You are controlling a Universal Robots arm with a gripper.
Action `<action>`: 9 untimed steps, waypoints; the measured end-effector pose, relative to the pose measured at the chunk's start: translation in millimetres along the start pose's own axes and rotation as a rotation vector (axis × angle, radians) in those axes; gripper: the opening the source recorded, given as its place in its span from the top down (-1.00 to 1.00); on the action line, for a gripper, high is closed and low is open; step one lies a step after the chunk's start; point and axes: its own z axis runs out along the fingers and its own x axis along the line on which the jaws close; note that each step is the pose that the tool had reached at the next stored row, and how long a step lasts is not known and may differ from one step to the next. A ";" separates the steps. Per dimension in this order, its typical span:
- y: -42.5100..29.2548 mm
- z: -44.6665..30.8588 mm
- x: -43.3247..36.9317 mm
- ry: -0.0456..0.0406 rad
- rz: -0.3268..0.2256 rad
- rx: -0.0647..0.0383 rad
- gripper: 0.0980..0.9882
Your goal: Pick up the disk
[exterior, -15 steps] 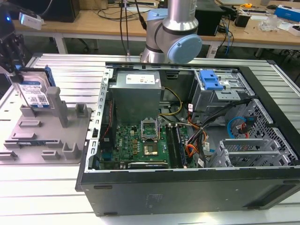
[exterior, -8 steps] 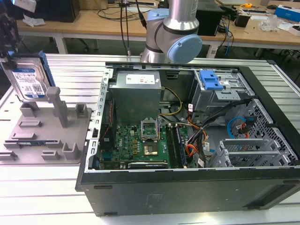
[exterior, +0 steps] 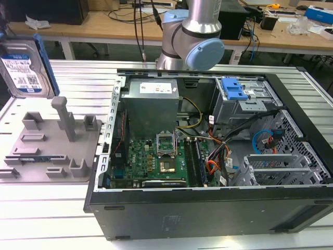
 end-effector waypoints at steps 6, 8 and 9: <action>-0.1 -38.6 3.2 0.0000 0.000 0.000 0.40; -0.1 -49.0 4.3 -0.0001 0.000 0.000 0.40; -0.1 -53.3 4.8 -0.0001 0.000 0.000 0.40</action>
